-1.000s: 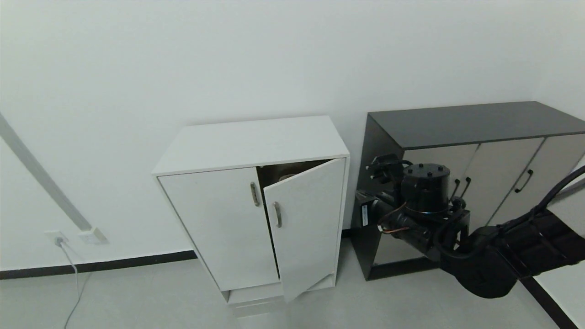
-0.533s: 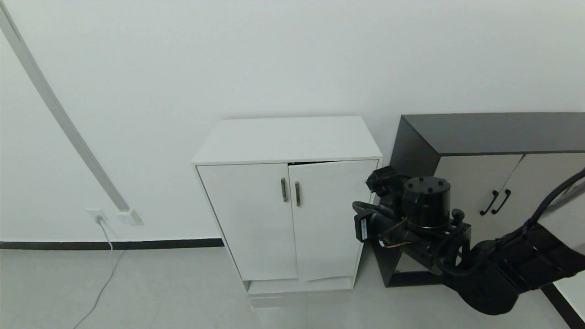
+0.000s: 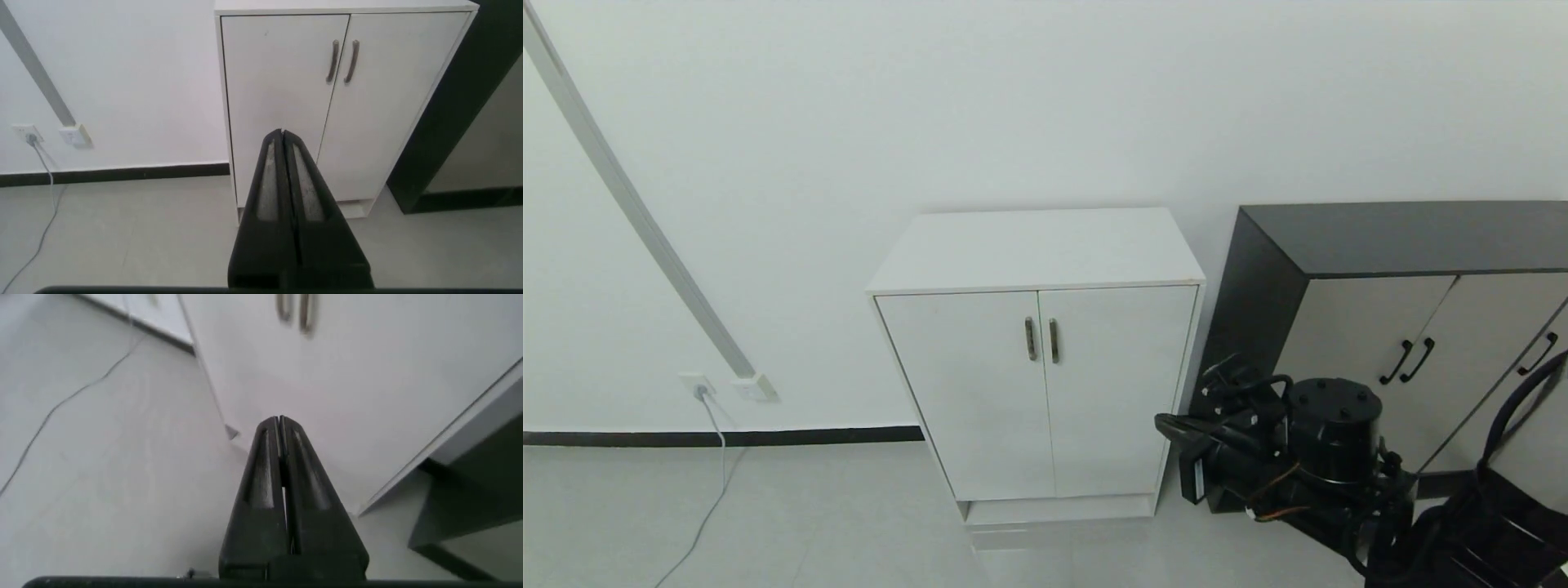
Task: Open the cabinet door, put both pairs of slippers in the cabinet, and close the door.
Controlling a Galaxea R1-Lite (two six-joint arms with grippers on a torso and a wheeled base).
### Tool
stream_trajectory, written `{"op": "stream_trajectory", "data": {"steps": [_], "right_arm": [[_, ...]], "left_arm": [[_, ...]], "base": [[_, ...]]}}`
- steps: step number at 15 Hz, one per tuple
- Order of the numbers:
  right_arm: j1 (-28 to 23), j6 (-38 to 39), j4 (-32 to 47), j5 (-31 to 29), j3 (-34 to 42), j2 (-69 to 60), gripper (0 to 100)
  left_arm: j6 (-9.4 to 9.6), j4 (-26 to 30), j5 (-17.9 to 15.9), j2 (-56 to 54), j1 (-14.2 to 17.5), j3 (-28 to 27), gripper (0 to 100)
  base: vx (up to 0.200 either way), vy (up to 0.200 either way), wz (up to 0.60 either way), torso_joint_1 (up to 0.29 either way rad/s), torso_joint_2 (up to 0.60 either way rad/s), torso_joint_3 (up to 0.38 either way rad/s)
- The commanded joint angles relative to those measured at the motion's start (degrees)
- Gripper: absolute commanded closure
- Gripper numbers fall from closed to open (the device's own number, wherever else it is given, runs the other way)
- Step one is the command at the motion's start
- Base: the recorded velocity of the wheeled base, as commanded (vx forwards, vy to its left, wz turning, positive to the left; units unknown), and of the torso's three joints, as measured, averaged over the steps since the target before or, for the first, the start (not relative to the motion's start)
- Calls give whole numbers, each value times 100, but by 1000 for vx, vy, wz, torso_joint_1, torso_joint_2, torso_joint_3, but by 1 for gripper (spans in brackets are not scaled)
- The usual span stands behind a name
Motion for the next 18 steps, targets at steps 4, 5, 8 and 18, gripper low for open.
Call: {"op": "stream_trajectory", "data": {"steps": [4, 5, 8, 18], "right_arm": [[227, -2, -779, 83, 754, 288, 100], [244, -2, -902, 74, 807, 367, 100], [280, -2, -990, 65, 816, 420, 100], [288, 50, -990, 39, 499, 964, 100]], "left_arm": [[0, 0, 2, 7, -2, 1, 100], [0, 0, 2, 7, -2, 1, 100], [0, 0, 2, 7, -2, 1, 100], [-9, 0, 2, 7, -2, 1, 100]], "base": [[150, 0, 0, -3, 2, 5], [200, 0, 0, -2, -2, 12], [200, 0, 0, 14, 2, 2], [100, 0, 0, 1, 3, 0]]}}
